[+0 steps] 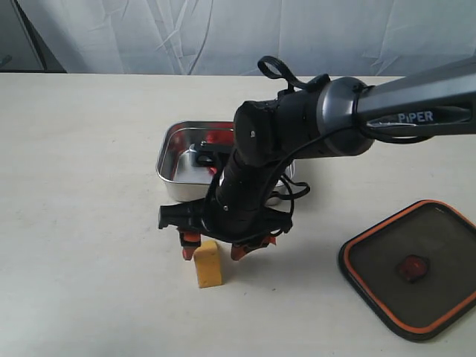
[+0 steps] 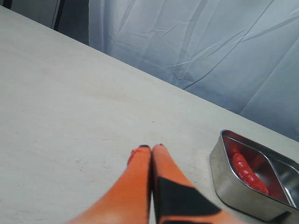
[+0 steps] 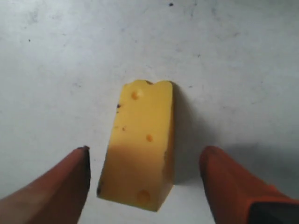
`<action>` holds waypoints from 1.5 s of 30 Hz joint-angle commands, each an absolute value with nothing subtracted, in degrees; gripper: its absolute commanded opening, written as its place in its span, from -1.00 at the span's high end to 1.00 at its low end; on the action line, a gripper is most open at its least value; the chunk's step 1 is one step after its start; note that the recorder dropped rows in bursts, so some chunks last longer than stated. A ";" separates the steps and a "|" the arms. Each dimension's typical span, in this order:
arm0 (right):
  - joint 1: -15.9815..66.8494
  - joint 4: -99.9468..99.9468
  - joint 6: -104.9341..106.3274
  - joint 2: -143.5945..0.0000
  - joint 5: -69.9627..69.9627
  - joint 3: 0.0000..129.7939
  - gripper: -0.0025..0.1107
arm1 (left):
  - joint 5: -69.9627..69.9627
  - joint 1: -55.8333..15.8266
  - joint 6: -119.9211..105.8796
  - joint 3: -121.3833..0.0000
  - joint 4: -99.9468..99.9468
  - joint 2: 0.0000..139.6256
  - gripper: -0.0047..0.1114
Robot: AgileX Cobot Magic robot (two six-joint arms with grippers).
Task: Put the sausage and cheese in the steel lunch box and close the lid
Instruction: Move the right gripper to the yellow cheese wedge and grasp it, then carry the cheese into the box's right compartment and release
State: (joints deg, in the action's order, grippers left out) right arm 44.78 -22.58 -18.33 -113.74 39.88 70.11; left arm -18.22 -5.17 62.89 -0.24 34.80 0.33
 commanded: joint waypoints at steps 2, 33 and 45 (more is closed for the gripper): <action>44.72 -19.37 -15.76 -113.51 39.81 69.96 -0.19 | -18.01 -5.29 62.76 0.00 35.10 0.00 0.92; 44.72 -19.72 -4.36 -109.09 45.13 70.07 0.97 | -18.01 -5.29 62.76 0.00 35.10 0.00 0.92; 35.55 11.36 -22.99 -107.55 39.51 79.53 0.97 | -18.01 -5.29 62.76 0.00 35.10 0.00 0.92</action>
State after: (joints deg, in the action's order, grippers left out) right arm 38.32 10.27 -22.52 -105.33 40.74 78.38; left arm -18.22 -5.17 62.89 -0.24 34.80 0.33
